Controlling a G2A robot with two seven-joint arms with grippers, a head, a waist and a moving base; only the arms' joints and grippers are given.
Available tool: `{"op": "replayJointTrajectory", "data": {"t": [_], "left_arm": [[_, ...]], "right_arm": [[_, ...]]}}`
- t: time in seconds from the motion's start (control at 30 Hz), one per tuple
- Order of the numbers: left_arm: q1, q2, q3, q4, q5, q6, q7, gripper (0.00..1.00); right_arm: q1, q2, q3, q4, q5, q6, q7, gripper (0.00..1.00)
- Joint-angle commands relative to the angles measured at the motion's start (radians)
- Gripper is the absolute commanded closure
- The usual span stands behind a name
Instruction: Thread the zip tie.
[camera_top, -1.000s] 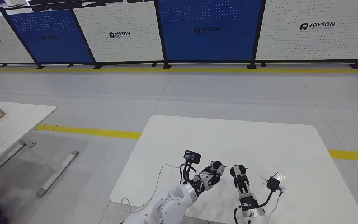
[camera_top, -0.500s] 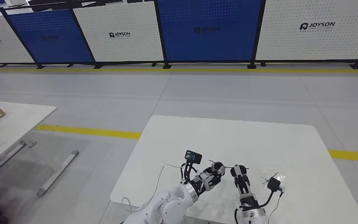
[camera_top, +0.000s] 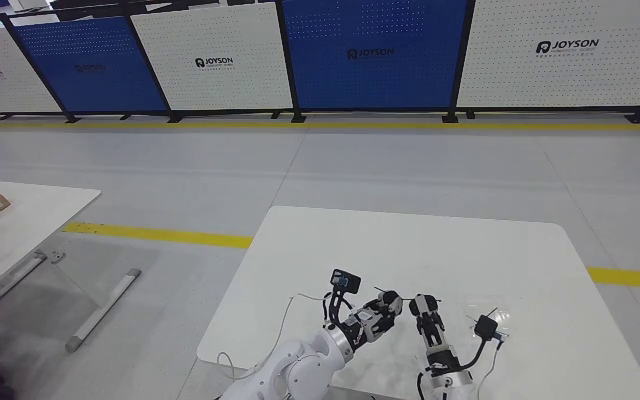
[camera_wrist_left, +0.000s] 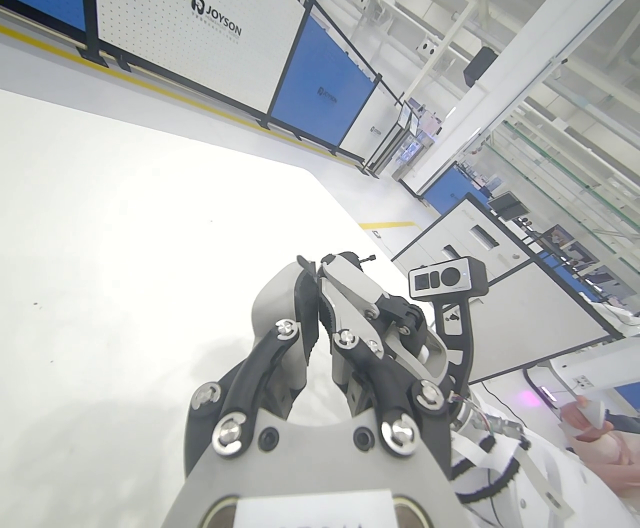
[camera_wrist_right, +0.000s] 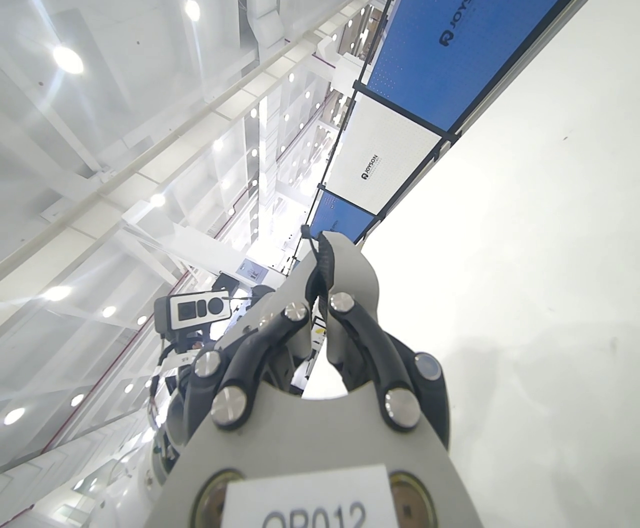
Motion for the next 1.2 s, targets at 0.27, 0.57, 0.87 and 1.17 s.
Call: {"op": "replayJointTrajectory", "data": {"t": [0.27, 0.57, 0.87, 1.17], "left_arm": [[0.005, 0.000, -0.007, -0.006, -0.008, 0.015, 0.022, 0.71], [0.007, 0.000, -0.004, -0.011, 0.002, 0.016, 0.024, 0.89], [0.003, -0.001, 0.000, -0.011, 0.001, 0.013, 0.019, 1.00], [0.001, 0.000, 0.000, -0.013, -0.014, -0.007, 0.001, 1.00]], "right_arm": [[-0.004, -0.001, -0.001, 0.000, -0.015, 0.000, -0.011, 1.00], [-0.003, -0.003, -0.002, 0.001, -0.021, 0.002, -0.015, 1.00], [-0.007, -0.004, -0.002, -0.004, -0.025, -0.003, -0.016, 1.00], [-0.008, -0.004, 0.003, -0.008, -0.025, -0.002, -0.010, 1.00]]}}
